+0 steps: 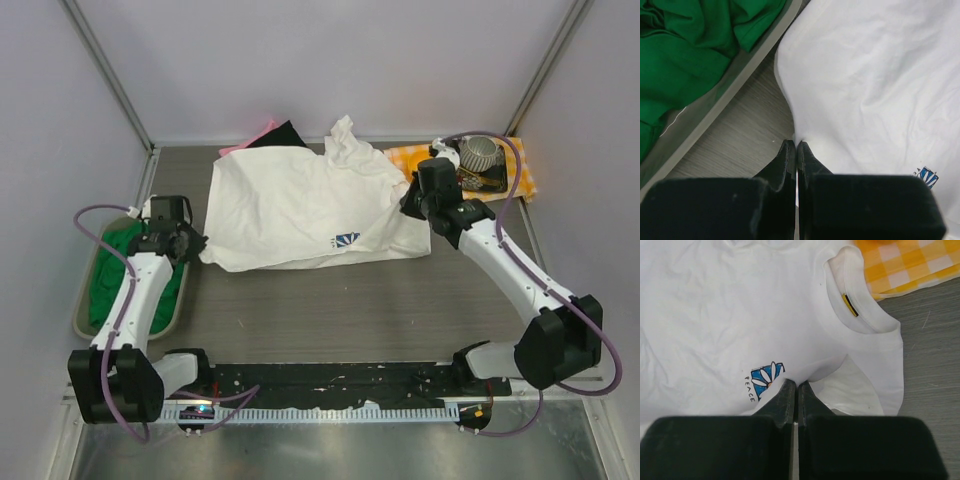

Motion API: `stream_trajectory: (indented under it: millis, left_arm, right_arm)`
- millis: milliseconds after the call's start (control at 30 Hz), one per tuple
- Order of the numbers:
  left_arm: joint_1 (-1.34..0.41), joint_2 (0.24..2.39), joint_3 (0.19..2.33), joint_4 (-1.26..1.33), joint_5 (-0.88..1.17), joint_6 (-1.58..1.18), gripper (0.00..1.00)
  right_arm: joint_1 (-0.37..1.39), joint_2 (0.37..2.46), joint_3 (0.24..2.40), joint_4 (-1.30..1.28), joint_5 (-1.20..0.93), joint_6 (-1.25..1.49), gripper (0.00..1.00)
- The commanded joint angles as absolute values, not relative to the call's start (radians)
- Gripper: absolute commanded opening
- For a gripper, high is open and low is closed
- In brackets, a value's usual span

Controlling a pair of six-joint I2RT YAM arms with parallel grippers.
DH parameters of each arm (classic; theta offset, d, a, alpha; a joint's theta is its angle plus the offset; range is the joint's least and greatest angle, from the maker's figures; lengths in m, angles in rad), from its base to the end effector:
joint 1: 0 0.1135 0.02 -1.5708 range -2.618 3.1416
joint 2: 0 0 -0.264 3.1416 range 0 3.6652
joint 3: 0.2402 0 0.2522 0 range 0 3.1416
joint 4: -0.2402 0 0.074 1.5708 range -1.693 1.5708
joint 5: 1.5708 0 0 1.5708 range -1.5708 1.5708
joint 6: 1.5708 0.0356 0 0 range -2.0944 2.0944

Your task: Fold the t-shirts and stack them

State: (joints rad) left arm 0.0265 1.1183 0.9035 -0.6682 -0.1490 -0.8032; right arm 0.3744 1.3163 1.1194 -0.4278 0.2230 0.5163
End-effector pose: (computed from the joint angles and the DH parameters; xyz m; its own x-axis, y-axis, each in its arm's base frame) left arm 0.2258 0.0113 0.2730 -0.4497 -0.7238 -0.5234 -0.6394 0.6700 -0.3772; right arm 0.2762 0.1001 0.3163 -0.5670 0.2945 -0.7693 0.1038 0.9520 0.2880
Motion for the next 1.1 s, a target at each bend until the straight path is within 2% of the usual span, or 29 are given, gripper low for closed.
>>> stream_trajectory:
  millis: [0, 267, 700, 800, 900, 933, 1000, 1033, 1067]
  left_arm:
    - [0.041, 1.198, 0.985, -0.598, -0.155, -0.808, 0.0]
    - [0.058, 1.347, 1.078, -0.58, -0.158, -0.811, 0.0]
    - [0.09, 1.565, 1.106, -0.523, -0.166, -0.85, 0.0]
    - [0.104, 1.597, 1.098, -0.499, -0.161, -0.87, 0.04]
    - [0.117, 1.627, 1.101, -0.482, -0.155, -0.896, 0.19]
    - [0.117, 1.637, 1.106, -0.482, -0.158, -0.902, 0.34]
    - [0.118, 1.657, 1.127, -0.471, -0.172, -0.905, 0.5]
    - [0.118, 1.663, 1.135, -0.471, -0.185, -0.914, 0.8]
    - [0.118, 1.669, 1.156, -0.471, -0.196, -0.919, 0.97]
  right_arm:
    - [0.328, 1.38, 1.218, -0.385, 0.158, 0.495, 0.01]
    - [0.282, 1.528, 1.362, -0.385, 0.095, 0.502, 0.01]
    - [0.279, 1.732, 1.534, -0.383, 0.04, 0.499, 0.01]
    - [0.279, 1.781, 1.589, -0.388, 0.038, 0.495, 0.01]
    - [0.279, 1.859, 1.673, -0.414, 0.026, 0.5, 0.01]
    - [0.279, 1.885, 1.698, -0.417, 0.022, 0.508, 0.01]
    - [0.279, 1.926, 1.759, -0.431, 0.015, 0.517, 0.01]
    - [0.279, 1.969, 1.793, -0.433, 0.014, 0.522, 0.01]
    - [0.279, 1.989, 1.808, -0.43, 0.014, 0.526, 0.01]
